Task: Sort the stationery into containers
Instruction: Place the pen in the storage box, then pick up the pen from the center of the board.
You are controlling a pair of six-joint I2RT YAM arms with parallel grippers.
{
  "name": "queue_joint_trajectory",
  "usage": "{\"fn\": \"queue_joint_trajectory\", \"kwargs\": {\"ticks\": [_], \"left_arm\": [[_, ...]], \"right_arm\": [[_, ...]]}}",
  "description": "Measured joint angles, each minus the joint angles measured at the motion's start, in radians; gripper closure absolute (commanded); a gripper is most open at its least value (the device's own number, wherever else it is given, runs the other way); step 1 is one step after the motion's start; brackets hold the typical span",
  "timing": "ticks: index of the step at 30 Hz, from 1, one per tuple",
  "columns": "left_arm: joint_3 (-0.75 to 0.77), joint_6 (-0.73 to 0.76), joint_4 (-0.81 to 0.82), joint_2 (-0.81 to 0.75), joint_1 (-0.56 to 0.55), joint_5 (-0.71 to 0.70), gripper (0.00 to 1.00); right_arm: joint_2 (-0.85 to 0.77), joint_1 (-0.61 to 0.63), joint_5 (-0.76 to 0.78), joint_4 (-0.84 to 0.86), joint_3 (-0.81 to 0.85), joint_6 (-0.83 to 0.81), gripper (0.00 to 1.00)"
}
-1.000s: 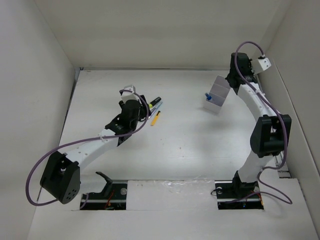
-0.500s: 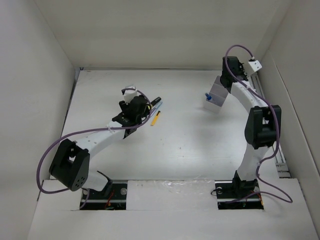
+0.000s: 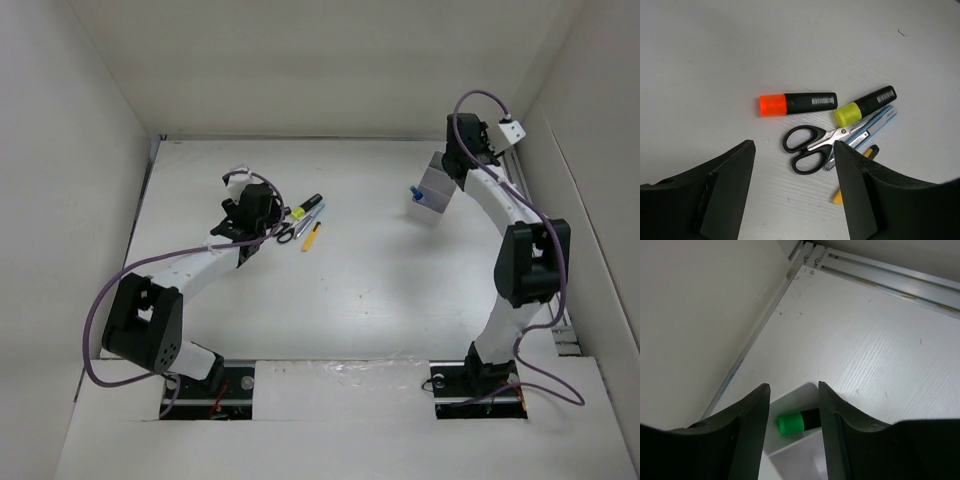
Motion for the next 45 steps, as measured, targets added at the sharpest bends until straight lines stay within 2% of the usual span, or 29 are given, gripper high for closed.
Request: {"fn": "queue_joint_trajectory", "kwargs": {"ticks": [3, 4, 7, 8, 13, 14, 16, 19, 23, 29, 35, 42, 45], "left_arm": [[-0.01, -0.028, 0.007, 0.0, 0.02, 0.025, 0.4], [-0.014, -0.04, 0.01, 0.0, 0.019, 0.032, 0.4], [-0.023, -0.084, 0.009, -0.003, 0.015, 0.039, 0.43], [-0.024, -0.093, 0.009, -0.005, 0.015, 0.038, 0.45], [0.008, -0.087, -0.034, 0.014, 0.016, -0.012, 0.76], [0.034, -0.075, -0.045, 0.033, 0.016, -0.015, 0.77], [0.081, -0.021, -0.038, 0.08, 0.018, 0.007, 0.77], [0.107, 0.07, 0.008, 0.143, 0.01, 0.088, 0.68], [0.165, 0.178, 0.005, 0.248, -0.029, 0.151, 0.65], [0.305, 0.294, -0.015, 0.391, -0.068, 0.195, 0.62], [0.415, 0.364, -0.072, 0.479, -0.077, 0.191, 0.59], [0.583, 0.416, -0.17, 0.62, -0.077, 0.166, 0.56], [0.629, 0.441, -0.209, 0.656, -0.076, 0.16, 0.52]], "right_arm": [[-0.113, 0.013, -0.041, 0.003, -0.079, 0.02, 0.71], [-0.163, 0.023, -0.055, 0.018, -0.117, 0.027, 0.85], [-0.319, 0.068, -0.106, 0.055, -0.237, 0.044, 1.0], [-0.365, 0.085, -0.127, 0.068, -0.272, 0.052, 1.0], [-0.494, 0.146, -0.237, 0.101, -0.404, 0.071, 1.0], [-0.507, 0.153, -0.26, 0.102, -0.427, 0.074, 1.0], [-0.524, 0.164, -0.296, 0.103, -0.466, 0.077, 0.98], [-0.539, 0.175, -0.341, 0.103, -0.51, 0.078, 0.95], [-0.564, 0.181, -0.391, 0.103, -0.546, 0.072, 0.92], [-0.599, 0.159, -0.48, 0.113, -0.587, 0.064, 0.74], [-0.6, 0.131, -0.559, 0.121, -0.599, 0.059, 0.62], [-0.6, 0.117, -0.618, 0.135, -0.599, 0.059, 0.62], [-0.6, 0.114, -0.631, 0.135, -0.599, 0.058, 0.61]]}}
